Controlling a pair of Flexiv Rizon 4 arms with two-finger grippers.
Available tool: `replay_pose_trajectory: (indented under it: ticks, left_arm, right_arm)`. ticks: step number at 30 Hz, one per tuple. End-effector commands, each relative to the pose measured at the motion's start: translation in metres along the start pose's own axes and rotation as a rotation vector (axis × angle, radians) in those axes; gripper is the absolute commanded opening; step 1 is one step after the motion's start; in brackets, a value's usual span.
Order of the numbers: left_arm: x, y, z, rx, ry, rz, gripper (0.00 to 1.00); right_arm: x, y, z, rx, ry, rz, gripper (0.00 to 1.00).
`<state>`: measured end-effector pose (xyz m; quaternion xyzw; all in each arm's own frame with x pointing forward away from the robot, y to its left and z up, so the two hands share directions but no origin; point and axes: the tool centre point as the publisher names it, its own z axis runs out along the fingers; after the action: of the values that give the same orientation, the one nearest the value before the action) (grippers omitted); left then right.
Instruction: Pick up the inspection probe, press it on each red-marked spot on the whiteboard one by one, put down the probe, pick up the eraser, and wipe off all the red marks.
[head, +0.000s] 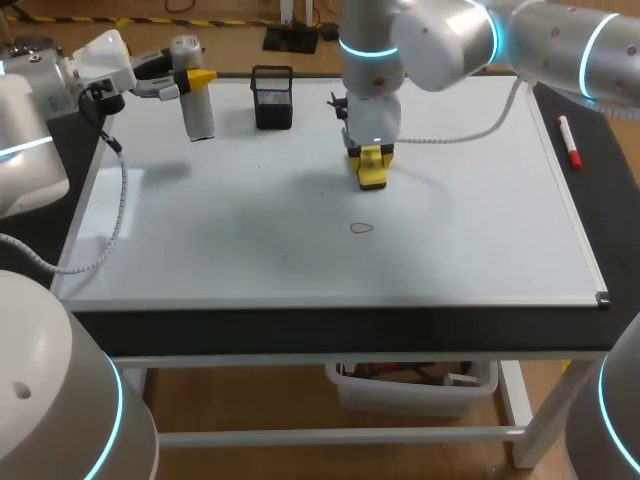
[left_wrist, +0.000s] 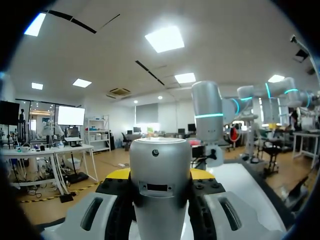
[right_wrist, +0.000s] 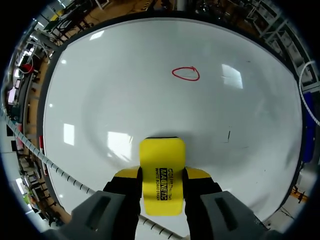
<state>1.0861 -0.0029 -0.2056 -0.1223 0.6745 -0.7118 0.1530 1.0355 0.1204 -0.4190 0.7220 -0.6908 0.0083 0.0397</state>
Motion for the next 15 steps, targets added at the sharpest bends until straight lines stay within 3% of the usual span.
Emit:
replay_pose_trajectory:
  ticks: [1,15]
  left_arm:
    - [0.000,0.000,0.000,0.003,-0.001,0.002,0.00]
    - [0.000,0.000,0.000,0.003,-0.001,0.002,0.00]
  right_arm:
    - [0.010,0.004,0.000,0.002,-0.004,0.009,0.00]
    - [0.041,0.010,0.004,-0.007,0.003,0.070,0.00]
